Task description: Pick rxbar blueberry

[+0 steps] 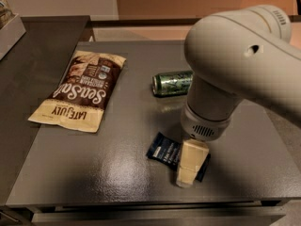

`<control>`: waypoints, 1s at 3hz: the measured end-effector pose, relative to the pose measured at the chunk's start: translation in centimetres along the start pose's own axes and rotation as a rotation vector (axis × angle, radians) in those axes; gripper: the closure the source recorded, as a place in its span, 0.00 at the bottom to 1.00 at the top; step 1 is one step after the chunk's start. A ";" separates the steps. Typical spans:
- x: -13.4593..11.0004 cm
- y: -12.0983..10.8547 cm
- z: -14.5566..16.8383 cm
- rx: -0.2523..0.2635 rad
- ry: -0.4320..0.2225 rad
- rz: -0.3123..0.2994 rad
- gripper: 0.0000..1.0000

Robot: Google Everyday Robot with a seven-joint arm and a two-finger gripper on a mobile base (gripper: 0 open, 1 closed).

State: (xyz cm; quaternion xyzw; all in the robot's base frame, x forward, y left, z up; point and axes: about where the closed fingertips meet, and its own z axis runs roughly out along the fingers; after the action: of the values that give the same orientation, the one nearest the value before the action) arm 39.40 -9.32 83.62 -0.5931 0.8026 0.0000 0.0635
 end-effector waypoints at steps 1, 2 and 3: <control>0.0 0.0 0.0 -0.001 0.001 0.000 0.00; -0.2 0.4 0.6 -0.015 0.009 -0.005 0.18; -0.4 0.8 0.9 -0.026 0.014 -0.014 0.42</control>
Offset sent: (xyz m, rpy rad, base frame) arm -0.0055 0.0064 -0.0144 -0.0092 0.0432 0.0123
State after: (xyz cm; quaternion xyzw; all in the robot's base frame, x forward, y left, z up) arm 38.81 -8.62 82.68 -0.5993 0.7989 0.0061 0.0502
